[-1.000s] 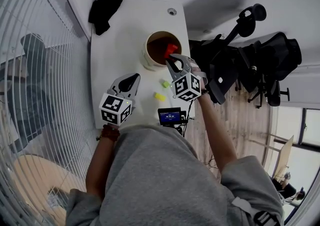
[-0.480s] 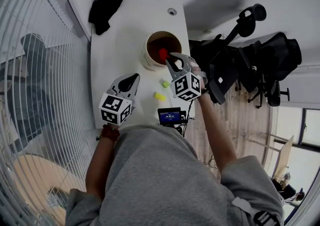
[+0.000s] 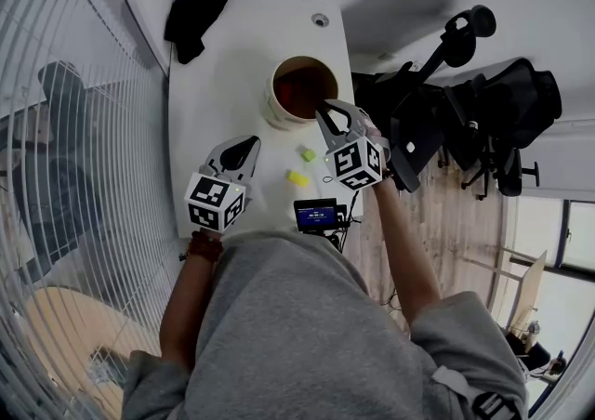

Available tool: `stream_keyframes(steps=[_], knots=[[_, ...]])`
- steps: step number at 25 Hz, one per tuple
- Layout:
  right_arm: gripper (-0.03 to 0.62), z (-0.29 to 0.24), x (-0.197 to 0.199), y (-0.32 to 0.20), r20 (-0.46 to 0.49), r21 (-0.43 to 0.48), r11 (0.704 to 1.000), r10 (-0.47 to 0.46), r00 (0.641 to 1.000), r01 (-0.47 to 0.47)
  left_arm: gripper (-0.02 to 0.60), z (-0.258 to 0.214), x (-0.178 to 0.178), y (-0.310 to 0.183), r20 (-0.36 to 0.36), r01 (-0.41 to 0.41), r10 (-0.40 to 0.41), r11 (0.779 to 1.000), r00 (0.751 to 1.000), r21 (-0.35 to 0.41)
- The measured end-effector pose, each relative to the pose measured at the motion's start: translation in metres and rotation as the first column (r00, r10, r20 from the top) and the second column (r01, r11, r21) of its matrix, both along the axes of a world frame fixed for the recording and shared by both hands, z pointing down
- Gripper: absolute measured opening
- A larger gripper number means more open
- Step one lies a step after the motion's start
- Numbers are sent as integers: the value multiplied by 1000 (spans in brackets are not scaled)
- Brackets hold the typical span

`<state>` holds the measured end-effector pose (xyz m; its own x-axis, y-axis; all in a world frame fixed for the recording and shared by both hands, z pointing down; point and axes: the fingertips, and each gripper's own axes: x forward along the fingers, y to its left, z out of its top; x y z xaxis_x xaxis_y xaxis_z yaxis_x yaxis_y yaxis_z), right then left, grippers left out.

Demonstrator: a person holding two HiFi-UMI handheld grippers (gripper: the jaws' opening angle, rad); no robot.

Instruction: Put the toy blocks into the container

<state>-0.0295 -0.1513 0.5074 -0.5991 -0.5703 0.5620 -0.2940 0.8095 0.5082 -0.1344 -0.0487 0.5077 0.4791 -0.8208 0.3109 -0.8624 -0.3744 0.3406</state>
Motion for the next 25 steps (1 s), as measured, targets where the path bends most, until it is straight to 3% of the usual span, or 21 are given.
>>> stream_keyframes(steps=[5,10,16,21,25], knots=[[74,1,21,7,19,-2,1000,30,999,-30,8,1,-2,0,0,2,-2,1000,1000,-2],[66,-1,43,15,104,-24,996,85,991,-83,8,3,-1,0,1,-2,2,1000,1000,-1],[58,15,58,27,109,-47,992,120,987,-116,8,8,8,1,2,-18,18,1000,1000,-12],[56,24,65,36,106,-59,989,142,984,-137,8,10,23,6,51,-72,72,997,996,9],[51,28,76,45,125,-80,978,202,971,-193,9,24,40,14,19,-133,133,991,991,-1]])
